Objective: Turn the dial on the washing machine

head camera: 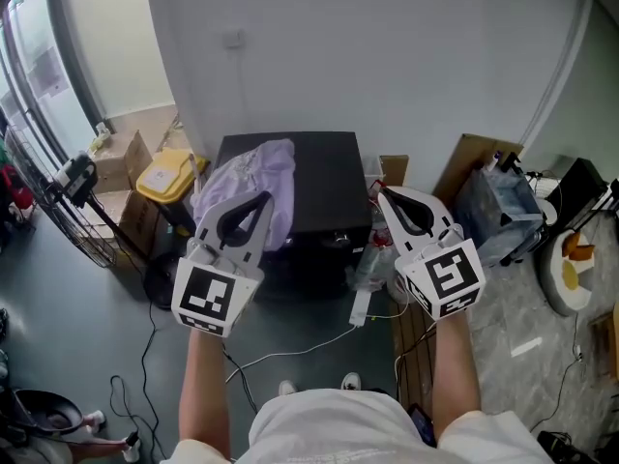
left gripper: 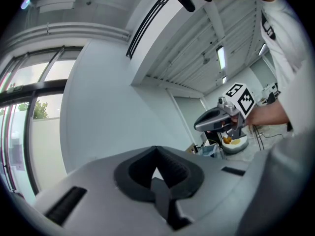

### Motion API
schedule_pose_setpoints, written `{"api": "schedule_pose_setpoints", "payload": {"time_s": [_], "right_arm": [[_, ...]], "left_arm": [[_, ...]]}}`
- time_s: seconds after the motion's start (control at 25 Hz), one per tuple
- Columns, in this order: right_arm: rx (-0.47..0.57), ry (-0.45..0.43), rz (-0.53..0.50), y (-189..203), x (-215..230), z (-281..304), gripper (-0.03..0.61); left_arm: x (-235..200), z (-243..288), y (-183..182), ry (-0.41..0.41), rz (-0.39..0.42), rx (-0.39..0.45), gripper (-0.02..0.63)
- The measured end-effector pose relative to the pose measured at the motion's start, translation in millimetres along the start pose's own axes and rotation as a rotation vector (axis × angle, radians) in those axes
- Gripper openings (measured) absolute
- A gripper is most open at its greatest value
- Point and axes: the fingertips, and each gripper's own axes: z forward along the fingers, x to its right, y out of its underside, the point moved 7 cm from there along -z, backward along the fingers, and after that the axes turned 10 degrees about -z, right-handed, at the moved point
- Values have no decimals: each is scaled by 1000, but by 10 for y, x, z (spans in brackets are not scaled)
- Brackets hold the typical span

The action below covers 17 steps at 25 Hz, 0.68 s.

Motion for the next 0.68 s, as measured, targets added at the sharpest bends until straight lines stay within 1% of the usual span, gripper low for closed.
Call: {"api": "schedule_pose_setpoints", "payload": {"time_s": [0.08,0.16,0.68], "right_arm": [[-2,4,-3,4,-17,-9,12],[-4,5,-2,14,-28,-13,12],[-31,25,18,149,14,-89,12]], "left_arm": [[-25,-6,8,8,27,5,14],[-46,-11,16,10,37,6,14],[3,31,51,20,39,-7,14]]}}
